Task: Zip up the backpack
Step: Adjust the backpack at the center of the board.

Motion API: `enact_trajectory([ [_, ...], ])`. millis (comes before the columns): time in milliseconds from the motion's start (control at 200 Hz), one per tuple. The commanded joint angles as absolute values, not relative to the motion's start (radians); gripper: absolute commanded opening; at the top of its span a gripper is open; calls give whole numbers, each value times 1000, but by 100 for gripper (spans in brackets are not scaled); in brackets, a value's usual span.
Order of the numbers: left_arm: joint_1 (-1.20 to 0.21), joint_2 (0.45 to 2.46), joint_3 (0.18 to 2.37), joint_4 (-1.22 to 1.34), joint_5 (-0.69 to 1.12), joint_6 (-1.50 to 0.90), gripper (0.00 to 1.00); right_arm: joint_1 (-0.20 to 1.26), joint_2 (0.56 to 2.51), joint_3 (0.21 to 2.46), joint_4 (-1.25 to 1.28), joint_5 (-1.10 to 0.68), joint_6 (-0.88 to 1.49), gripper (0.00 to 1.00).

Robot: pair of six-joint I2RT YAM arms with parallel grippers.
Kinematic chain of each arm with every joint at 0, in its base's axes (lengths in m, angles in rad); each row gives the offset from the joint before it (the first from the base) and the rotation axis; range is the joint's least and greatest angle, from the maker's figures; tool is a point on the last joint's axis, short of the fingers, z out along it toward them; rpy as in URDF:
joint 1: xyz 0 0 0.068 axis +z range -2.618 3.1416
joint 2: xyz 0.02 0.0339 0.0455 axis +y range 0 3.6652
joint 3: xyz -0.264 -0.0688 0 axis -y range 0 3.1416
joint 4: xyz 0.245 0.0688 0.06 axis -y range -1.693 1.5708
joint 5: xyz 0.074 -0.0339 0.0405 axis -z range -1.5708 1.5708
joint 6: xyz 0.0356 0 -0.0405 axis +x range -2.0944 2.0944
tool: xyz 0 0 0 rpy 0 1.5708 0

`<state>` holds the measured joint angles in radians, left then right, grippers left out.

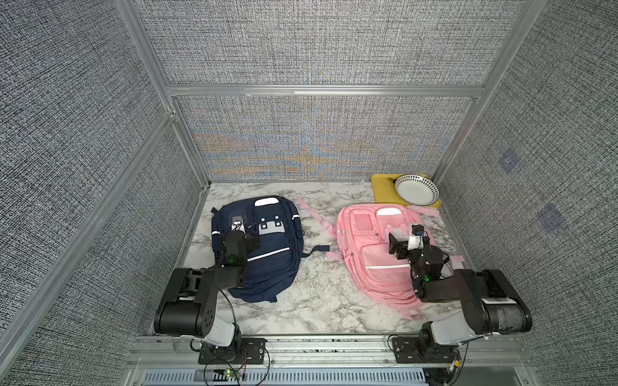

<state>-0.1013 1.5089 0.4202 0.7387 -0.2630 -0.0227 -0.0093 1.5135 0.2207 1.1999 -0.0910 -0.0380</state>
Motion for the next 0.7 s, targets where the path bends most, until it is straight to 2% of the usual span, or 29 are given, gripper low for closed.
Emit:
enact_trajectory([
  [0,-100,1503,419,770,-272,-17,100,-8,1515,226,1234,-87,-37,98],
  [646,-99,1503,420,766,-273,-19,100,-11,1514,226,1233,-88,-36,97],
  [696,-98,1502,418,771,-273,-18,100,-11,1506,244,1195,-70,-26,91],
])
